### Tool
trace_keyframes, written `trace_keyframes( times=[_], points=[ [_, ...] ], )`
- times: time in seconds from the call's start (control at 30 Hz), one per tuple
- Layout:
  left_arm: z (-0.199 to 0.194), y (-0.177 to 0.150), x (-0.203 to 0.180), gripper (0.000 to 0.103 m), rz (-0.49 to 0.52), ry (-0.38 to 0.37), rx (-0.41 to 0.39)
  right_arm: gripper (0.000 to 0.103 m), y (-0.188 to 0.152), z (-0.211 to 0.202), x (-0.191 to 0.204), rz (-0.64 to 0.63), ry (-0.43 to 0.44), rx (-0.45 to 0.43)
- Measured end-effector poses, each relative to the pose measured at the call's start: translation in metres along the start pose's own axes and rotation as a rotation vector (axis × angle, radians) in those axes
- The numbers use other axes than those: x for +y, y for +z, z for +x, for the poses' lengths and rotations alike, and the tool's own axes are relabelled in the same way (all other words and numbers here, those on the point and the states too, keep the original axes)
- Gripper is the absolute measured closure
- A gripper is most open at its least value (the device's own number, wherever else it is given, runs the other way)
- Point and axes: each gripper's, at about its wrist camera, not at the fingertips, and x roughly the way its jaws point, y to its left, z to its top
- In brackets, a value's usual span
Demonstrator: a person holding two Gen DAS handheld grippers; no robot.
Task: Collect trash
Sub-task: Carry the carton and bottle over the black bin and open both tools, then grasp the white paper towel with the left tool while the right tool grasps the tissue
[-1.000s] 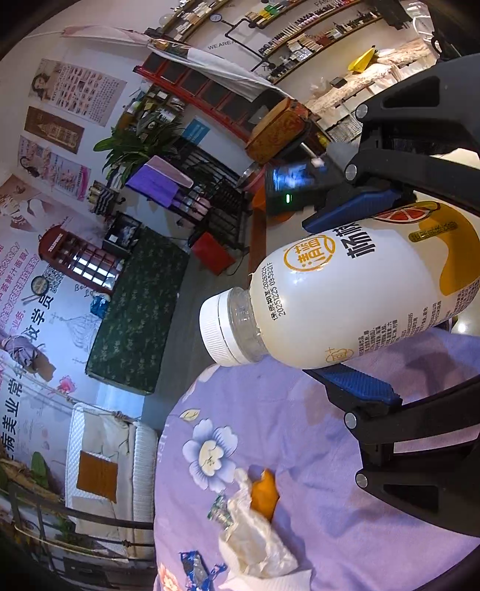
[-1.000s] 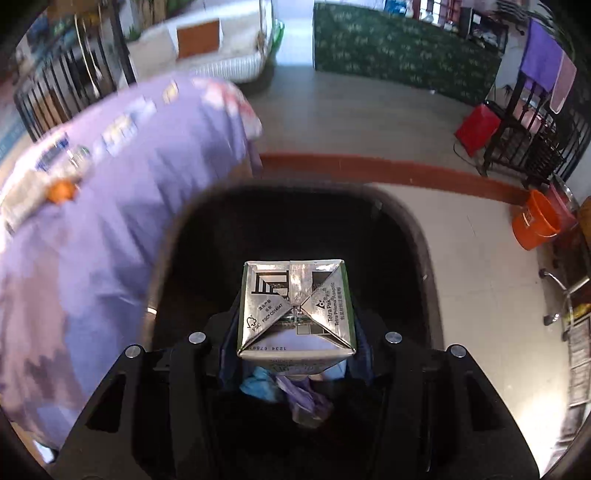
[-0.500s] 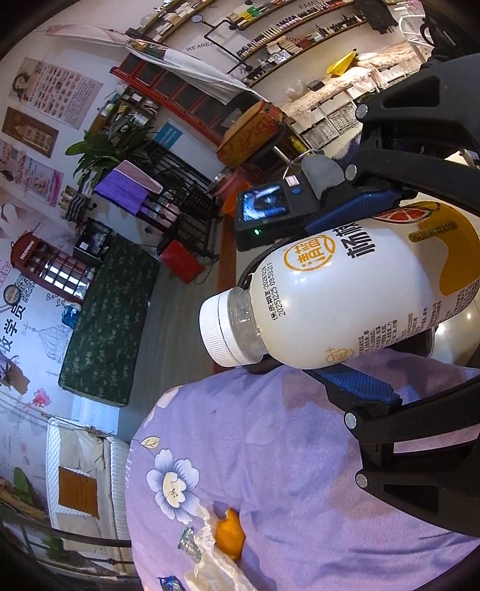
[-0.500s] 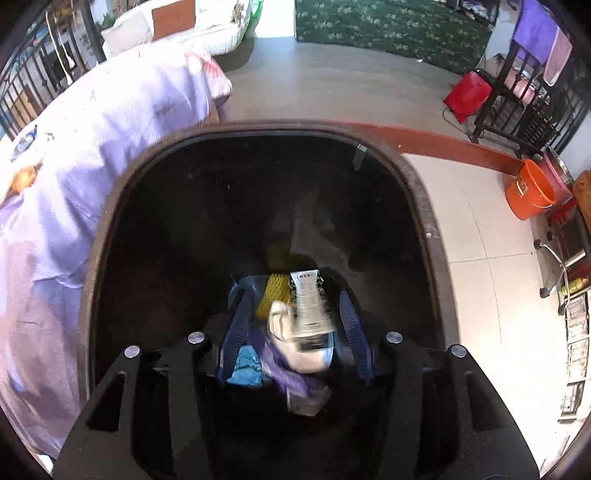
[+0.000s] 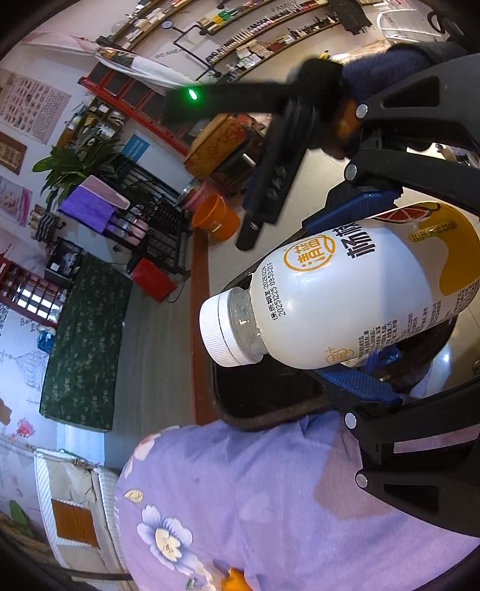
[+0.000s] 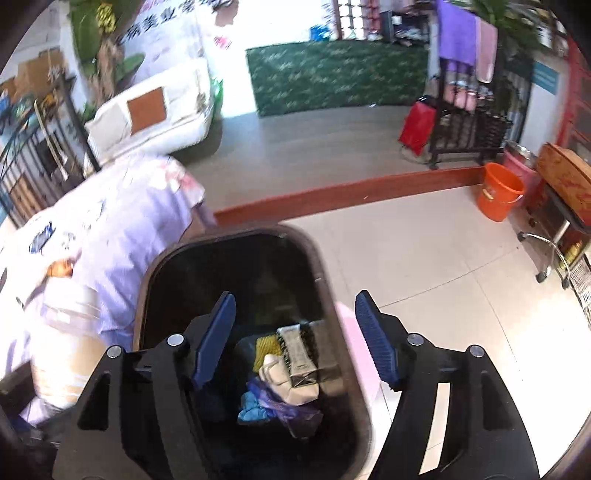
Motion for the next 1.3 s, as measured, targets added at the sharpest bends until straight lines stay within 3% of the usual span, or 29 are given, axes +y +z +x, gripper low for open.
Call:
trace_keyframes(
  times=[0.37, 0.53, 0.63, 0.93, 1.13, 1.3],
  points=[
    [0.046, -0.001, -0.028, 0.034, 0.116, 0.040, 0.110, 0.034, 0.006, -0.020, -0.024, 0.071, -0.010, -0.060],
    [0.051, -0.004, -0.030, 0.021, 0.142, 0.068, 0.112, 0.034, 0.006, -0.020, -0.026, 0.073, -0.007, -0.061],
    [0.042, -0.007, -0.031, 0.015, 0.169, 0.076, 0.097, 0.034, 0.006, -0.019, -0.025, 0.072, -0.003, -0.063],
    [-0.005, -0.010, -0.029, 0.009, 0.169, 0.082, 0.006, 0.033, 0.004, -0.020, -0.004, 0.045, 0.071, -0.090],
    [-0.050, -0.009, -0.013, 0.006, 0.154, 0.121, -0.088, 0.033, 0.003, -0.019, 0.031, -0.002, 0.157, -0.102],
    [-0.074, -0.013, 0.009, 0.006, 0.136, 0.190, -0.118, 0.033, 0.001, -0.019, 0.069, -0.075, 0.236, -0.099]
  ],
)
